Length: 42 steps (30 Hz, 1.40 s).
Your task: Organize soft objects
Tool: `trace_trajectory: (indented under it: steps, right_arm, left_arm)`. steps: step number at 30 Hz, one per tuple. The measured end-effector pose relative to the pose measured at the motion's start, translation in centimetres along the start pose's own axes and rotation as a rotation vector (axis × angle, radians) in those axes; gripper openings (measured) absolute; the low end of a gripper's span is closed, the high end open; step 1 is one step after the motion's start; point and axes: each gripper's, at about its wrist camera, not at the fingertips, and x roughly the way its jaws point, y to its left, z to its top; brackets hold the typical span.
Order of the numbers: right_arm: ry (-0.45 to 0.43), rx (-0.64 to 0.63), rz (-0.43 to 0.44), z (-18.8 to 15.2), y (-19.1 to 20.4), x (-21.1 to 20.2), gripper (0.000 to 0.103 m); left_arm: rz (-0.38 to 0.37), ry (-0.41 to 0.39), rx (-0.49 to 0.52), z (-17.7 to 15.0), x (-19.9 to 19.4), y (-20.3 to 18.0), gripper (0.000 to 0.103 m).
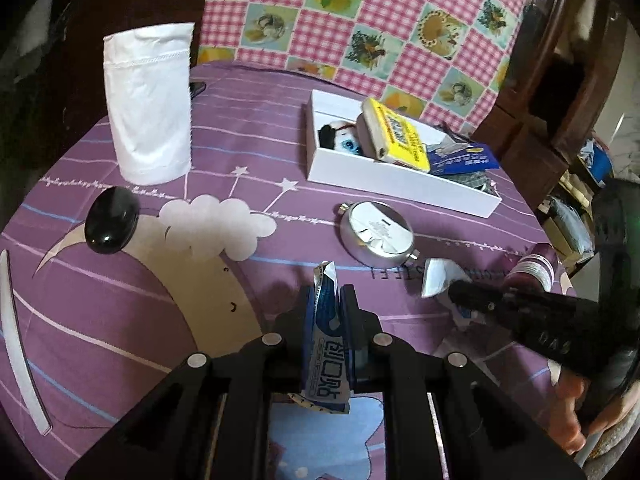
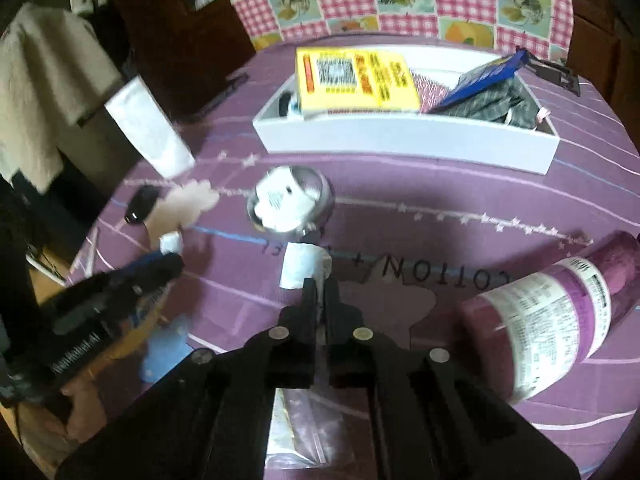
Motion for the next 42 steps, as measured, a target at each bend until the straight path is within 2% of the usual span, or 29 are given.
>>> trace_trajectory:
  steps: [3,9,14,18,21,27,35,39,42]
  right_arm:
    - [-0.024,0.029,0.055,0.1,-0.2,-0.9,0.005]
    - [-0.057,0.051,0.067,0.8,-0.8,-2.1,0.005]
    - [-0.08,0.09,0.065,2.1,-1.9,-3.0,0.005]
    - [-0.087,0.131,0.068,3.2,-3.1,-3.4,0.005]
    - [-0.1,0.147,0.039,4.3,-3.8,-3.8,0.005]
    - [-0.126,0.202,-0.021,7.1,-5.6,-3.8,0.005]
    - [-0.147,0.286,-0.045,11.7,-9.3,-1.5,0.005]
    - [-0.152,0.393,0.012,13.4,-11.7,0.1,0.005]
    - [-0.212,0.472,0.08,13.0,-12.5,0.3,0.009]
  left_arm:
    - [-0.008,-0.01,0.015,0.1,-0.2,-0.4,0.012]
    - [0.029,-0.035,0.008,0.6,-0.3,-1.4,0.012]
    - [0.022,-0.028,0.018,3.1,-0.6,-3.1,0.012]
    - [0.026,-0.038,0.062,5.5,-0.3,-5.3,0.012]
    - [0.013,-0.034,0.076,6.7,0.4,-6.6,0.012]
    - [0.01,-0.017,0.098,9.4,3.6,-8.7,0.012]
    - [0.006,-0.03,0.125,12.8,8.5,-11.1,0.012]
    - [-0.028,-0.023,0.103,13.8,10.6,-11.6,0.012]
    - [-0.034,-0.013,0.052,14.0,12.1,-11.2,0.012]
